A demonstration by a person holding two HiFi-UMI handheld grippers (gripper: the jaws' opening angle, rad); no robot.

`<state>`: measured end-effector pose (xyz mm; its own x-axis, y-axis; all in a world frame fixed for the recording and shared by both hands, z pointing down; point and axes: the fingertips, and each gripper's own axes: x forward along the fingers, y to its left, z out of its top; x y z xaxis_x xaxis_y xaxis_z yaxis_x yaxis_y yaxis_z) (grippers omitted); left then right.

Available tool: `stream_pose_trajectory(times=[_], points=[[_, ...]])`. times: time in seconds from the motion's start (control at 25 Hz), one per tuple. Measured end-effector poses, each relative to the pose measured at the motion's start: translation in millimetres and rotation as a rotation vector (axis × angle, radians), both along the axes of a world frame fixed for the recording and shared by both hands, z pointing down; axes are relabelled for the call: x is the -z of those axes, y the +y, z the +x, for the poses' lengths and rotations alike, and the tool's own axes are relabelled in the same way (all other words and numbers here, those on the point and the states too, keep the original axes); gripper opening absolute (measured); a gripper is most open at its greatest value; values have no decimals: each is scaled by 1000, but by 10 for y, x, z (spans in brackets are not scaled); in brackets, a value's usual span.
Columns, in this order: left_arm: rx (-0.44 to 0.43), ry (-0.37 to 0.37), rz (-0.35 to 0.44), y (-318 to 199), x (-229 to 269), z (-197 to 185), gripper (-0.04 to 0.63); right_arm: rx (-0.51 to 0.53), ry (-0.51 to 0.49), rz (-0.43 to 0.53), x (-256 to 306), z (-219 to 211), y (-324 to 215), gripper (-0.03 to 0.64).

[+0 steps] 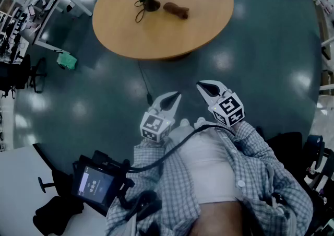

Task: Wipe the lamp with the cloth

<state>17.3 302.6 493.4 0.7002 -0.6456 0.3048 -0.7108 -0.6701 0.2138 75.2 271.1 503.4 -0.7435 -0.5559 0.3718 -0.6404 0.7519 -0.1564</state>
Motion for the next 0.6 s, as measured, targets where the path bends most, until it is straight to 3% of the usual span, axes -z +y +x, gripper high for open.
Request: stream_pose_trajectory(times=[0.6], points=[[4,0,11,-12,-40,-29,3,8,-4,-2,30,-11,-8,5]])
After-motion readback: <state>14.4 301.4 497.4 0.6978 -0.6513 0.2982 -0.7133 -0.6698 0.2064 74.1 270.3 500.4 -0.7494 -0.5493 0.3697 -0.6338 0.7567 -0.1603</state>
